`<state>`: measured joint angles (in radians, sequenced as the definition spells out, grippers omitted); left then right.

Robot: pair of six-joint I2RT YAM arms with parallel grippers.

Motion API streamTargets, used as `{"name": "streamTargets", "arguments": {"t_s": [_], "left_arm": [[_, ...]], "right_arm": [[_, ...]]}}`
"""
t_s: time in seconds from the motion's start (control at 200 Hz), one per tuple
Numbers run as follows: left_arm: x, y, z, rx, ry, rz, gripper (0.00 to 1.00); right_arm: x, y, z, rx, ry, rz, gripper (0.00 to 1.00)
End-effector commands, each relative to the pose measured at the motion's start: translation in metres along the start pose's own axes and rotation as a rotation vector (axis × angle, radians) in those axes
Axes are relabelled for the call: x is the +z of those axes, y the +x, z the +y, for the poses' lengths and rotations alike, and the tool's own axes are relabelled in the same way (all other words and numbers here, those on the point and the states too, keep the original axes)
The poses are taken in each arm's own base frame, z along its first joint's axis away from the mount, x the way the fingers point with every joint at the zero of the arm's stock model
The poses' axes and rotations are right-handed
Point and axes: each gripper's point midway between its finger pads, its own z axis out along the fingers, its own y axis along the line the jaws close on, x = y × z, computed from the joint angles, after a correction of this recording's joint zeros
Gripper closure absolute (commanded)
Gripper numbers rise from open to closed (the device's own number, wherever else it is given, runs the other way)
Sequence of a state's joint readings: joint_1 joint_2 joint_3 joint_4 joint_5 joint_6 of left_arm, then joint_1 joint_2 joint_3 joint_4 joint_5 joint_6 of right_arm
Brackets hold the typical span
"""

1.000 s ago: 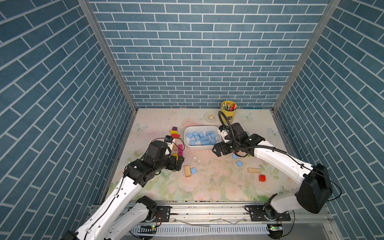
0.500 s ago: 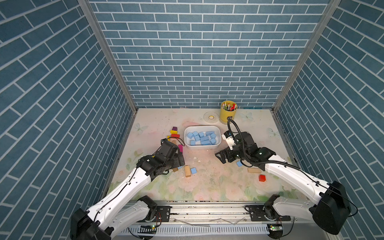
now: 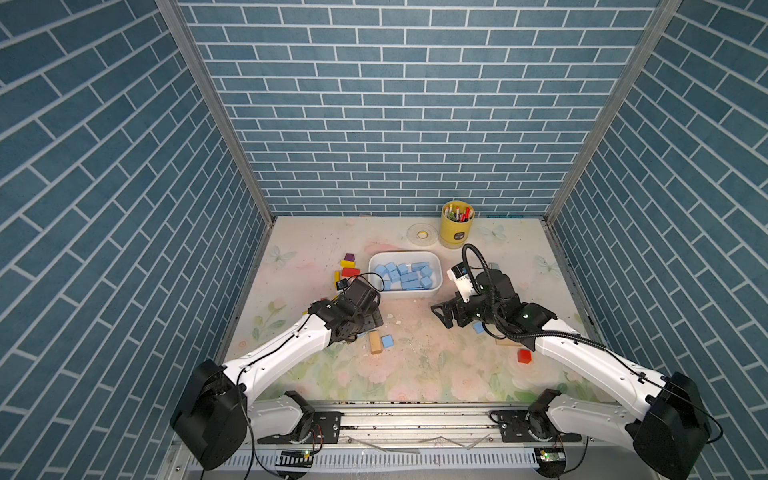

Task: Pick out the blue building blocks
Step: Pick up the building block from the center of the board.

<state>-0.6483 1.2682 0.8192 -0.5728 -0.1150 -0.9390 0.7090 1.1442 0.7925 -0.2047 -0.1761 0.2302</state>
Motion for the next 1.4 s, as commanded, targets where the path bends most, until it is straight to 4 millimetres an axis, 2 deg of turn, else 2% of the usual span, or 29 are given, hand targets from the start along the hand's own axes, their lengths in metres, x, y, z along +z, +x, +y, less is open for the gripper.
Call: {"name": "streamTargets", "arguments": {"t_s": [0.0,0.175,0.545,1.045,1.075,1.395], "left_arm": [[0.010,0.001,-0.008,-0.019,0.025,0.003,0.05],[0.025,0.005,-0.010,-0.019,0.010,0.026,0.05],[0.048,0.016,0.004,-0.088,0.006,0.066,0.04],[0.050,0.018,0.017,-0.113,-0.017,0.066,0.04],[0.053,0.024,0.026,-0.113,-0.038,0.080,0.04],[0.049,0.023,0.034,-0.118,-0.055,0.065,0.04]], "right_arm": [[-0.003,-0.005,0.001,-0.017,0.003,-0.034,0.01],[-0.003,-0.004,0.000,-0.019,0.005,-0.035,0.01],[0.000,-0.001,-0.001,-0.018,0.008,-0.024,0.01],[0.001,0.001,-0.003,-0.016,0.015,-0.019,0.01],[0.001,0.001,-0.002,-0.016,0.015,-0.019,0.01],[0.000,0.001,-0.002,-0.016,0.015,-0.022,0.01]]}}
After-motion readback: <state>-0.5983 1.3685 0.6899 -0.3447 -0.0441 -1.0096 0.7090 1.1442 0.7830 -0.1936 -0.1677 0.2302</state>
